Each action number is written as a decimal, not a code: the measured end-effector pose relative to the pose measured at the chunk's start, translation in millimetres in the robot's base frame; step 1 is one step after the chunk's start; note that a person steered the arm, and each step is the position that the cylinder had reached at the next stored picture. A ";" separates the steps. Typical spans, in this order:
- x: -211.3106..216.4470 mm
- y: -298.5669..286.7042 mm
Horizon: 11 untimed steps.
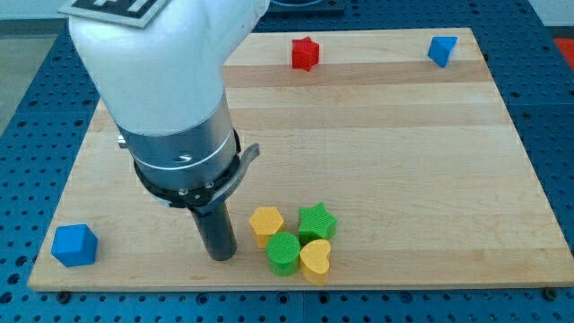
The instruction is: Move the hexagon to the top right of the green star
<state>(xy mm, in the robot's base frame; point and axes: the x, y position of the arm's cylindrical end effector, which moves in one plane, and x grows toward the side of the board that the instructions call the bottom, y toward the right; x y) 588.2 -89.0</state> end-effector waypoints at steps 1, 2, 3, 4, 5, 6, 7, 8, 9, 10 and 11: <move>0.0 3.1; 0.0 6.3; 2.6 8.4; -13.8 42.9; -62.3 93.6; -103.6 130.3; -104.3 128.9; -104.3 113.8; -140.5 104.3; -188.4 122.9; -216.0 172.3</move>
